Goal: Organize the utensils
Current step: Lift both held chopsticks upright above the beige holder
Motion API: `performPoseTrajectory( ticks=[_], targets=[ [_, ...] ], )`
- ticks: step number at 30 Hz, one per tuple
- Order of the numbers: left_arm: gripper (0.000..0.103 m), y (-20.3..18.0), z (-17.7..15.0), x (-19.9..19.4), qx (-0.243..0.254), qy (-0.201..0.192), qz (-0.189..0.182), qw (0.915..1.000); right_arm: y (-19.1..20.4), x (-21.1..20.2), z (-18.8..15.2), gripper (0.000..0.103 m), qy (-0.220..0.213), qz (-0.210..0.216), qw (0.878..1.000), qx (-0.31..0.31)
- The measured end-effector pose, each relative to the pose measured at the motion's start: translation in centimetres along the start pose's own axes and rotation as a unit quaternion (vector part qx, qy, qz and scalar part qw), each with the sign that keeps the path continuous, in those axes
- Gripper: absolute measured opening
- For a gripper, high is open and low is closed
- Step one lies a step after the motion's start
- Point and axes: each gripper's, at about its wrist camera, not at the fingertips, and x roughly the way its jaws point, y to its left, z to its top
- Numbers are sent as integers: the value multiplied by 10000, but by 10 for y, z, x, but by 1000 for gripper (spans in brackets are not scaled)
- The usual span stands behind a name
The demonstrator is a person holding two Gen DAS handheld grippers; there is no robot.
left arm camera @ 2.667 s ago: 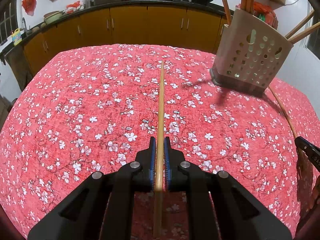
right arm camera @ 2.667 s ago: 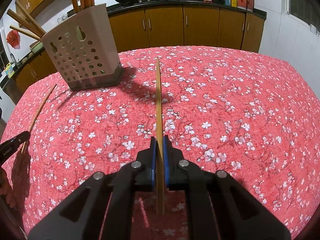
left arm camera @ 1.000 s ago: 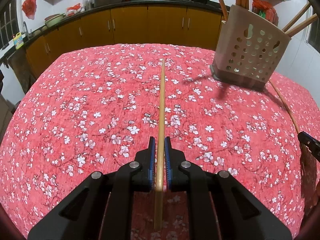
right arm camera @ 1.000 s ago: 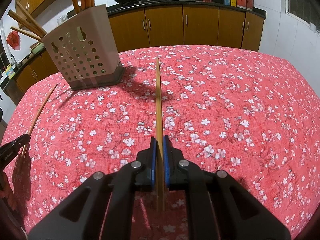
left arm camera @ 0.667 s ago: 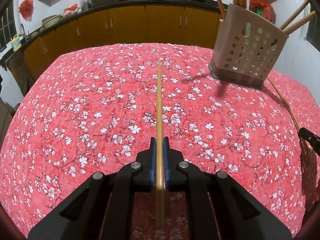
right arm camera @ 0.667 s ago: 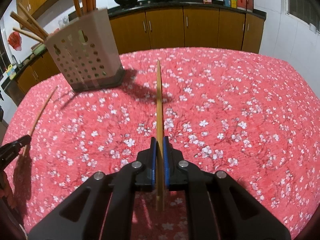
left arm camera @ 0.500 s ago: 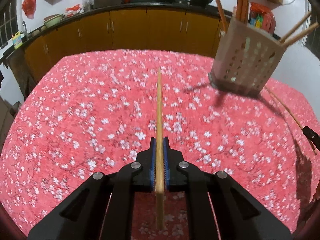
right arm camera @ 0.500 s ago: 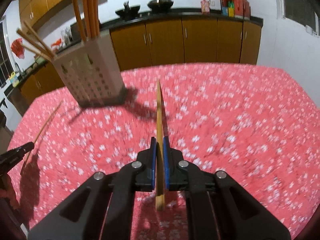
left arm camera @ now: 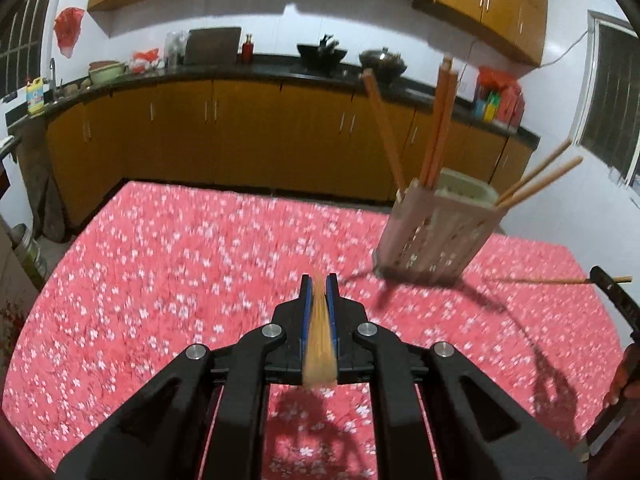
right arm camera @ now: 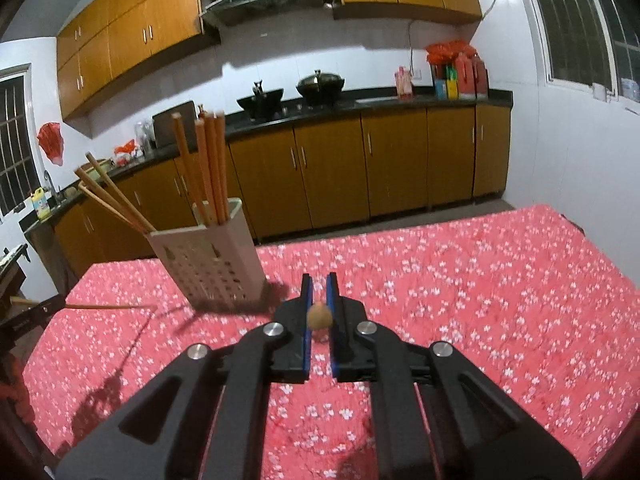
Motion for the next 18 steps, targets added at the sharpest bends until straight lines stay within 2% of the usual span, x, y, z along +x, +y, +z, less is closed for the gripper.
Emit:
performPoseTrajectory(
  ticks=[7, 13, 18],
  targets=[
    [8, -7, 15, -9, 49, -188, -107, 9998, 6, -10, 15, 8, -205, 141, 9997, -18],
    [8, -25, 40, -26, 189, -533, -340, 9978, 27, -38, 51, 8, -616, 749, 9952, -119],
    [8, -44, 65, -42, 283, -914, -534, 9940, 52, -63, 85, 8, -1161, 1250, 9851, -222]
  ],
)
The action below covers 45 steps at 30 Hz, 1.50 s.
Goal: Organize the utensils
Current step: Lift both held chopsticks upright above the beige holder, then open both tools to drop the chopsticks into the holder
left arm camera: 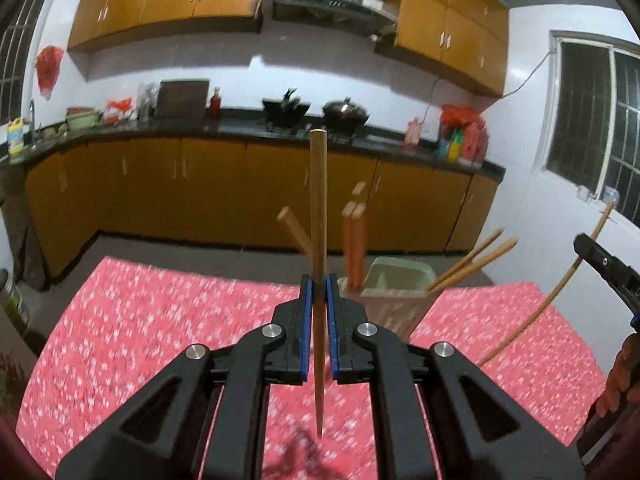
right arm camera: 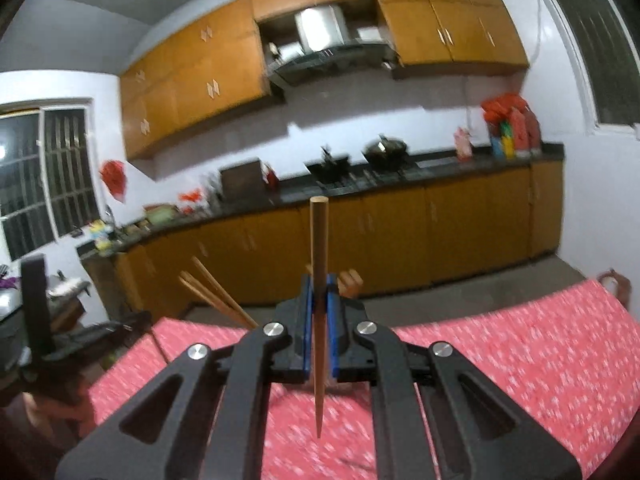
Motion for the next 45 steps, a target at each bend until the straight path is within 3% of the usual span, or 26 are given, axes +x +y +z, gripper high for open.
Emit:
performPoseTrajectory(
  ticks=[5, 10, 15, 23, 35, 37, 38, 39, 45],
  targets=[
    [8, -17, 38, -7, -15, -477, -181, 9987, 21, 2, 35, 8, -598, 158, 9980, -106],
    [8, -31, 77, -8, -220, -1142, -241, 9929, 31, 15, 63, 8, -1238, 14, 9922, -165],
    [8, -38, 89, 13, -277, -1537, -38, 9877, 27, 45, 65, 8, -1267, -260, 9913, -243],
    [8, -46, 70, 50, -255, -1671, 111, 9855, 14, 91, 43, 8, -707, -399, 9965, -186],
    [9, -45, 48, 78, -281, -1157, -24, 9929, 21, 102, 15, 10, -356, -271, 9987, -250],
    [17, -45, 47, 76, -249, -1145, -11, 9931, 22, 100, 15, 12, -360, -251, 9987, -246],
    [31, -44, 47, 73, -251, -1176, 9, 9927, 22, 98, 16, 13, -370, -243, 9988, -227],
    [38, -44, 47, 71, -258, -1210, 16, 9923, 22, 95, 16, 13, -383, -232, 9988, -209],
    [38, -35, 49, 50, -330, -1278, 9, 9913, 17, 70, 18, 17, -509, -251, 9983, -154]
  ],
)
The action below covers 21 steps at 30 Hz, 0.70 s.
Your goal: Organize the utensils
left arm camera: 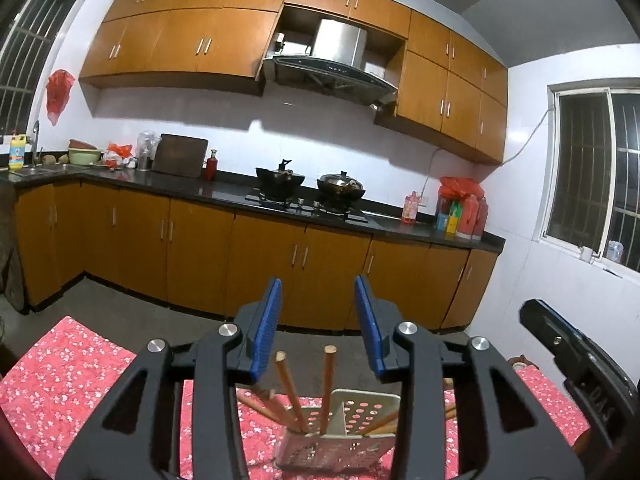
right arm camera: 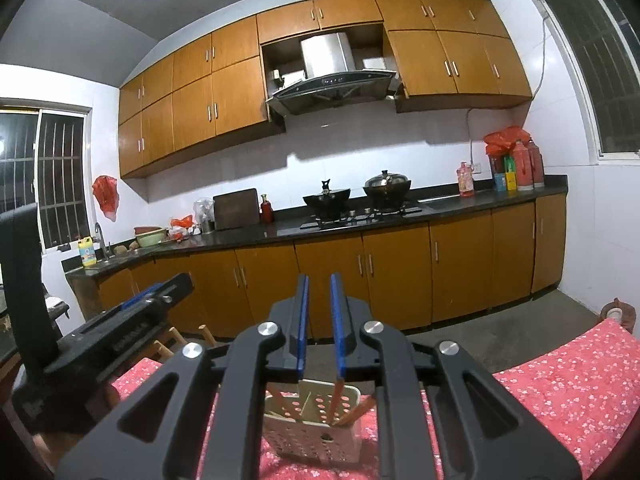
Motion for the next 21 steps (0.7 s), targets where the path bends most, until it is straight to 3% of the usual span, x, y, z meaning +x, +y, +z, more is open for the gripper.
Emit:
performPoseTrajectory(
  ticks=[4, 11, 15, 18, 21],
  targets=[
    [42, 16, 0, -25, -61, 46, 29, 10000, -8, -26, -6, 37, -18, -94, 9999, 91],
    [78, 45, -28, -73, 55, 320, 306, 9990, -11, -75, -39, 80, 166, -357, 9992, -86],
    [94, 54, -51, -100, 168, 399, 511, 9978, -3, -94, -66, 90, 372, -399, 9983, -211],
    [99, 55, -66, -118, 243, 407, 586, 9972, 3, -106, -83, 98, 529, -356, 9977, -215],
    [101, 52, -80, -132, 358, 411, 665, 9963, 10, -116, -97, 99, 669, -352, 9969, -229]
  ],
)
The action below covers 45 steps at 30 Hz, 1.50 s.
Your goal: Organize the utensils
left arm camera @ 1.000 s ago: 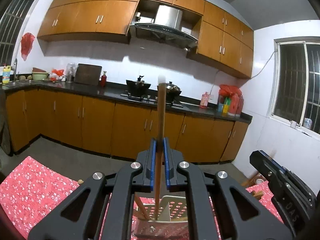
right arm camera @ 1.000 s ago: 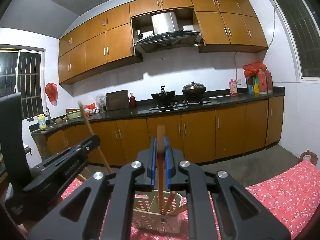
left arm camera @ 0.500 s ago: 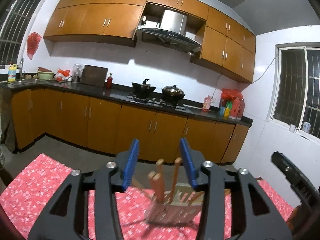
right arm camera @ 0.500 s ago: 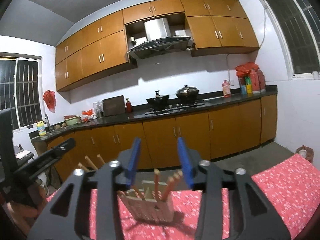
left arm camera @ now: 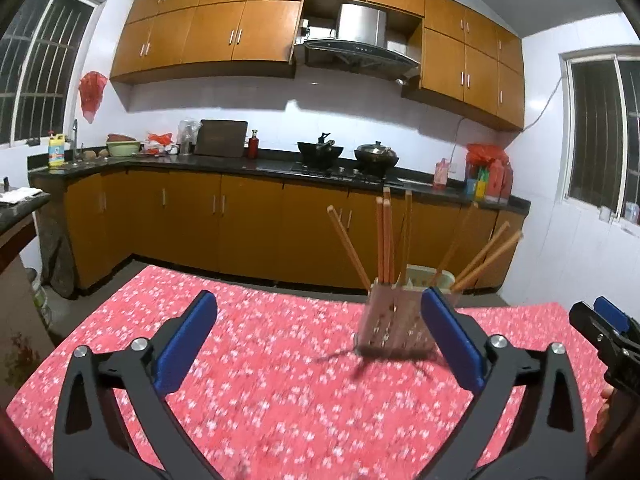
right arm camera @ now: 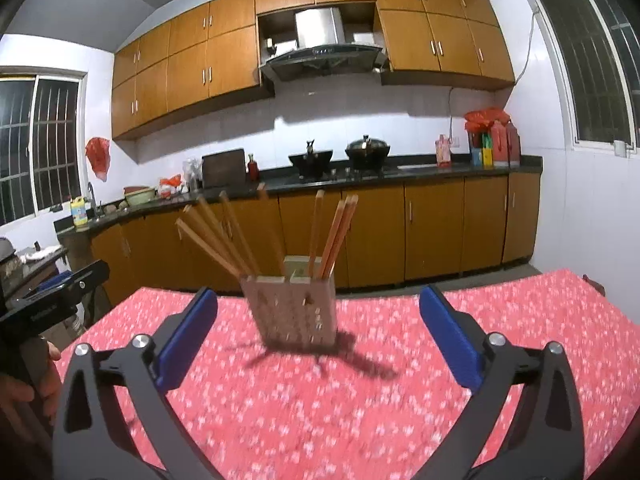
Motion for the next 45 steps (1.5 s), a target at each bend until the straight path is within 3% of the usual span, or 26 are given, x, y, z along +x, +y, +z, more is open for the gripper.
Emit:
performPoseTrajectory(
  ticks=[11, 20, 31, 45],
  targets=[
    [101, -18, -43, -33, 696, -78, 181, 9974, 18, -19, -38, 99, 247, -84, 9992, -308],
    [101, -9, -67, -36, 556, 251, 316, 9976, 16, -26, -60, 99, 488, -165, 9983, -283],
    [101, -12, -84, -41, 665, 311, 359, 9967, 5, -29, -77, 99, 637, -443, 9969, -155],
    [101, -11, -88, -43, 611, 342, 377, 9968, 7, -29, -82, 99, 697, -502, 9960, -264]
  ],
)
